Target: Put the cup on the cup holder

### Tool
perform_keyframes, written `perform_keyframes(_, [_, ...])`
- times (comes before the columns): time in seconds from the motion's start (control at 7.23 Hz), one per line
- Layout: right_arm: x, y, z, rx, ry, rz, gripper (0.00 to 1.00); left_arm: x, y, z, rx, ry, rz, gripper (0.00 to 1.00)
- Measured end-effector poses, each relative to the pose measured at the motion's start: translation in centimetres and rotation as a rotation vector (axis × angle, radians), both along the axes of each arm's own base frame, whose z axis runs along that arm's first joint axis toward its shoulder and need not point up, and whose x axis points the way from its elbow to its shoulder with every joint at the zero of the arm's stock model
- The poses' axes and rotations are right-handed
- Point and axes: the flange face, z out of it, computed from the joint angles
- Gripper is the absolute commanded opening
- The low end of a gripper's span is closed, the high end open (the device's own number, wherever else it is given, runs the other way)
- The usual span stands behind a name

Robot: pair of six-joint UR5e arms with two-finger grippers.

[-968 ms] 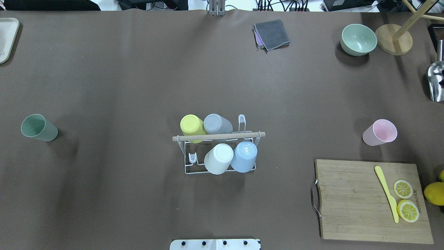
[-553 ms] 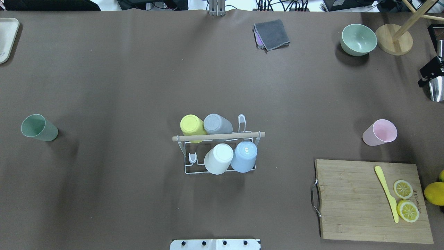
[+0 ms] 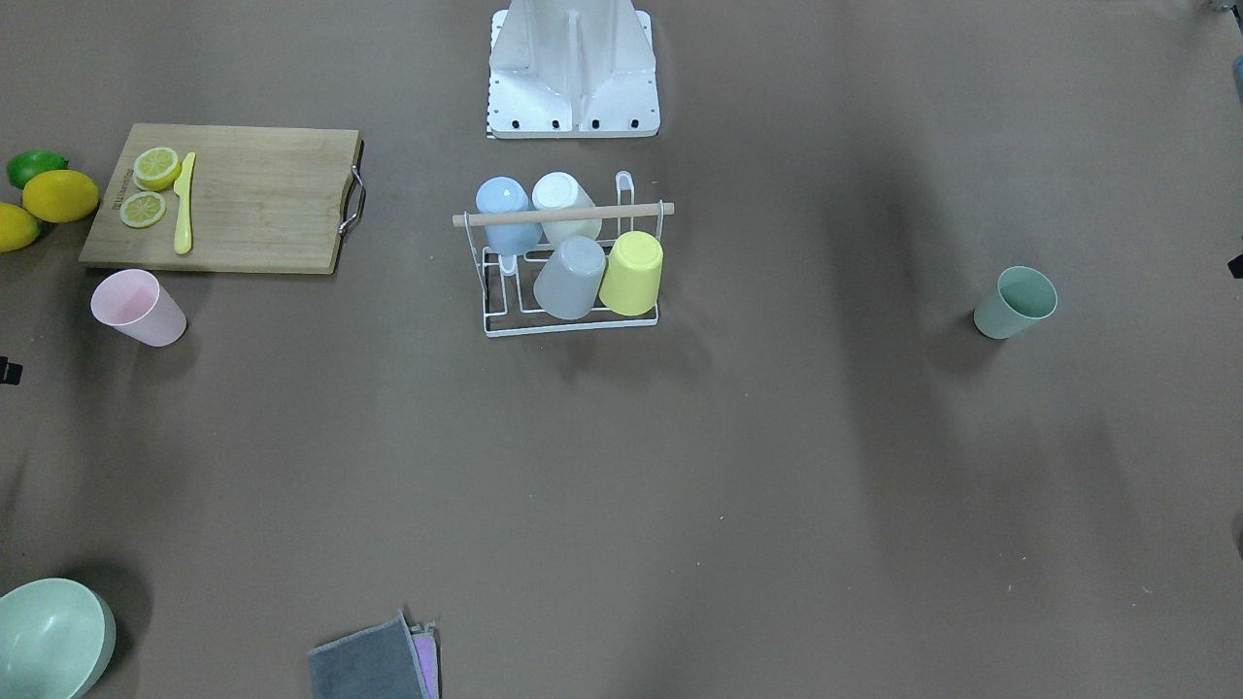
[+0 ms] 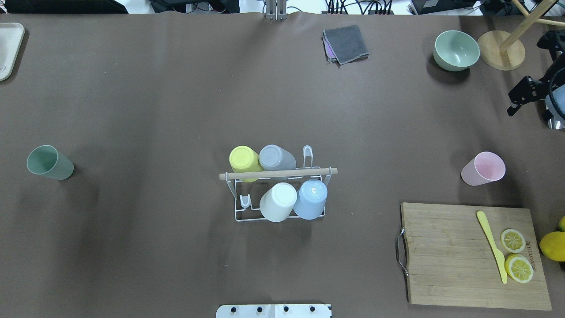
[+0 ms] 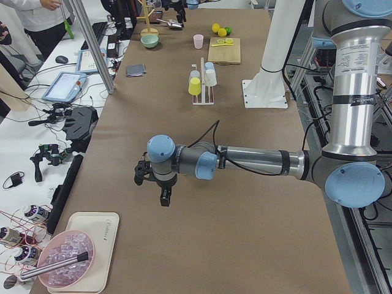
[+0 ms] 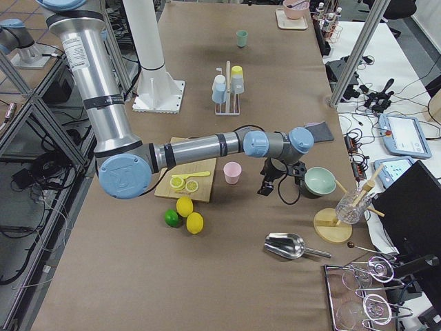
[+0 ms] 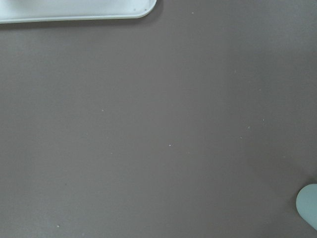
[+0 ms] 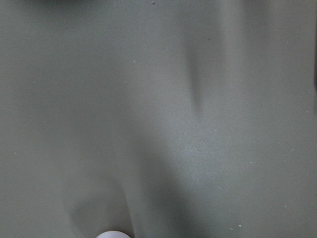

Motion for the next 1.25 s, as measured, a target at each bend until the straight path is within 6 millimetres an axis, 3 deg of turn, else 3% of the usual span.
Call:
perform_keyframes(0.42, [-2.5, -2.5, 0.2, -0.052, -0.006, -0.013, 0.99, 6.1, -5.4, -3.4, 0.01, -0.037, 0.036, 0.97])
perform_keyframes(0.83, [-6.5, -3.5, -1.8, -0.038, -0.027, -0.071, 0.99, 7.9, -9.0, -6.2, 0.008, -0.05, 0.045, 0.97])
perform_keyframes(1.25, [-10.3, -3.1, -3.2, -0.019, -0.042, -0.128, 0.99, 8.8, -13.7, -10.9, -0.049, -0.109, 0.038, 0.97])
